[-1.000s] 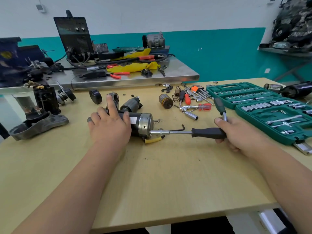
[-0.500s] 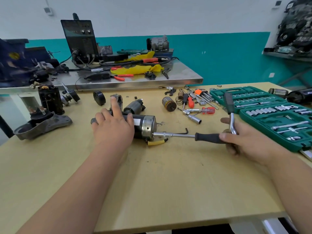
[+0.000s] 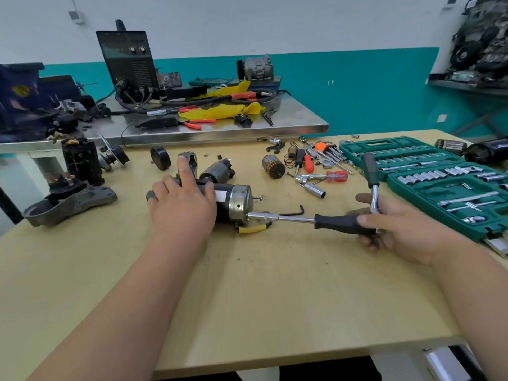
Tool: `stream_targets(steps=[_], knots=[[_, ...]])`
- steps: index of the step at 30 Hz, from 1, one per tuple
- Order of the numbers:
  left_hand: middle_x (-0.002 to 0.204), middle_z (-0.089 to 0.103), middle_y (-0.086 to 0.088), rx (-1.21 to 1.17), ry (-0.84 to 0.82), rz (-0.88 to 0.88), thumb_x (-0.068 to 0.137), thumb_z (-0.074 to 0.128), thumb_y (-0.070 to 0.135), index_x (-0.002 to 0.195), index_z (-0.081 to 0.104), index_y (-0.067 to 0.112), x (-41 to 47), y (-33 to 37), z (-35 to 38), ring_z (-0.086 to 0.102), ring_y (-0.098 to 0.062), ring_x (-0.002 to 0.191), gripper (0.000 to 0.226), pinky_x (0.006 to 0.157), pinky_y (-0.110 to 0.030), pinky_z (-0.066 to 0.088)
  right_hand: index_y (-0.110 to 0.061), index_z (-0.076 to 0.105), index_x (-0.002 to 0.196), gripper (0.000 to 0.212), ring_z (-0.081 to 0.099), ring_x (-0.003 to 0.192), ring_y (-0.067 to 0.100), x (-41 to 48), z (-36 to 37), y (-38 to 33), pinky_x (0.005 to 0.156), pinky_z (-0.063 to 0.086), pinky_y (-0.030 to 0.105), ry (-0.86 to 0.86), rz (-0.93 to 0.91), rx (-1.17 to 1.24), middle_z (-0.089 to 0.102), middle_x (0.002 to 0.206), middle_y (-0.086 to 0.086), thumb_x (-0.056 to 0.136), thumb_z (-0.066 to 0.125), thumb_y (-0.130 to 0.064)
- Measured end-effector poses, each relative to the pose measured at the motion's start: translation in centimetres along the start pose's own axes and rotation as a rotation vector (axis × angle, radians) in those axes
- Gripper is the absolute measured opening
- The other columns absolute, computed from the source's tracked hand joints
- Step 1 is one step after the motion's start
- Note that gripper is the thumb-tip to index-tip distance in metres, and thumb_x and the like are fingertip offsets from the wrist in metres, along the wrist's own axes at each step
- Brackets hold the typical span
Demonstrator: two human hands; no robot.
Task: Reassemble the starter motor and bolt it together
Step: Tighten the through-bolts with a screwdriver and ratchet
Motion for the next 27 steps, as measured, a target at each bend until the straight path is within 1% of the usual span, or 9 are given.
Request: stream_targets(steps=[2, 4, 8, 13, 15, 17, 21, 24, 27], knots=[[0.142, 0.039, -0.023, -0.006, 0.011, -0.003, 0.101, 0.026, 0.050, 0.155, -0.003, 0.016, -0.1, 0.0, 0.0, 0.036, -0.039, 0.127, 0.070, 0.102, -0.050, 0.033, -0.014, 0.055, 0.110, 0.014, 0.045, 0.043, 0.017, 0.6, 0.2, -0.2, 0.038, 0.037, 0.026, 0.078, 0.022, -0.130, 0.061, 0.074, 0.021, 0.097, 0.054, -0.018], [0.141, 0.040, -0.024, -0.009, 0.022, -0.002, 0.101, 0.026, 0.049, 0.154, -0.002, 0.016, -0.1, 0.1, 0.0, 0.037, -0.040, 0.126, 0.069, 0.101, -0.050, 0.034, -0.006, 0.059, 0.092, 0.030, 0.038, 0.039, 0.018, 1.0, 0.3, 0.0, 0.039, 0.032, 0.024, 0.181, 0.042, -0.302, 0.063, 0.071, 0.029, 0.099, 0.050, -0.033], [0.141, 0.040, -0.024, 0.001, 0.026, -0.003, 0.100, 0.026, 0.049, 0.155, -0.001, 0.015, -0.1, 0.1, 0.2, 0.037, -0.039, 0.126, 0.070, 0.101, -0.050, 0.034, -0.009, 0.052, 0.110, 0.016, 0.047, 0.041, 0.013, 0.1, 0.1, -0.1, 0.037, 0.039, 0.026, 0.037, 0.062, 0.055, 0.063, 0.079, 0.013, 0.095, 0.055, -0.013], [0.141, 0.040, -0.024, -0.003, 0.042, -0.013, 0.100, 0.026, 0.049, 0.155, 0.000, 0.015, 0.1, 0.1, 0.6, 0.036, -0.040, 0.126, 0.069, 0.100, -0.051, 0.033, -0.006, 0.058, 0.085, 0.031, 0.039, 0.036, 0.015, 0.6, 0.5, -0.1, 0.038, 0.033, 0.023, 0.197, 0.087, -0.204, 0.069, 0.069, 0.014, 0.099, 0.050, -0.033], [0.142, 0.039, -0.024, -0.023, 0.057, -0.014, 0.100, 0.027, 0.048, 0.155, 0.001, 0.015, 0.1, 0.2, 0.8, 0.036, -0.041, 0.126, 0.069, 0.101, -0.052, 0.032, -0.009, 0.055, 0.095, 0.007, 0.047, 0.040, 0.015, 0.1, 0.3, -0.2, 0.038, 0.039, 0.025, 0.043, 0.079, 0.046, 0.061, 0.078, 0.016, 0.096, 0.055, -0.017], [0.145, 0.036, -0.024, -0.058, 0.084, -0.016, 0.099, 0.029, 0.047, 0.155, 0.002, 0.015, -0.2, 0.1, 1.2, 0.034, -0.041, 0.127, 0.070, 0.103, -0.053, 0.029, -0.014, 0.050, 0.112, 0.020, 0.051, 0.043, 0.015, -0.4, 0.0, -0.4, 0.039, 0.043, 0.026, -0.015, 0.054, 0.130, 0.058, 0.078, 0.015, 0.094, 0.056, -0.007], [0.157, 0.021, -0.018, -0.166, 0.108, 0.013, 0.098, 0.032, 0.047, 0.155, 0.002, 0.018, -0.7, -0.3, 1.3, 0.023, -0.037, 0.138, 0.071, 0.109, -0.055, 0.023, -0.007, 0.059, 0.090, 0.036, 0.037, 0.035, 0.018, 0.8, 0.2, 0.2, 0.041, 0.034, 0.025, 0.195, 0.062, -0.262, 0.062, 0.062, 0.014, 0.099, 0.046, -0.040], [0.162, 0.000, -0.007, -0.191, 0.081, 0.127, 0.091, 0.030, 0.067, 0.152, 0.005, 0.037, -0.8, -0.6, 1.0, 0.007, -0.031, 0.146, 0.073, 0.112, -0.056, 0.017, -0.009, 0.055, 0.104, 0.015, 0.046, 0.043, 0.018, 0.2, 0.2, 0.2, 0.043, 0.037, 0.030, 0.046, 0.042, -0.042, 0.055, 0.078, 0.019, 0.096, 0.056, -0.022], [0.161, -0.011, 0.004, -0.086, -0.007, 0.241, 0.075, 0.030, 0.085, 0.144, 0.022, 0.047, -0.9, -1.0, 0.9, 0.001, -0.029, 0.146, 0.079, 0.112, -0.057, 0.017, -0.014, 0.046, 0.120, 0.031, 0.050, 0.046, 0.014, -0.4, -0.3, 0.0, 0.041, 0.043, 0.027, -0.059, 0.051, 0.103, 0.061, 0.078, 0.013, 0.092, 0.057, -0.005]])
Point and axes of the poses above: each hand's wrist, its own x-axis towards the middle knuckle, its own z-axis out of the palm, y = z × x, the point moved 2 cm from there along x, towards the middle knuckle
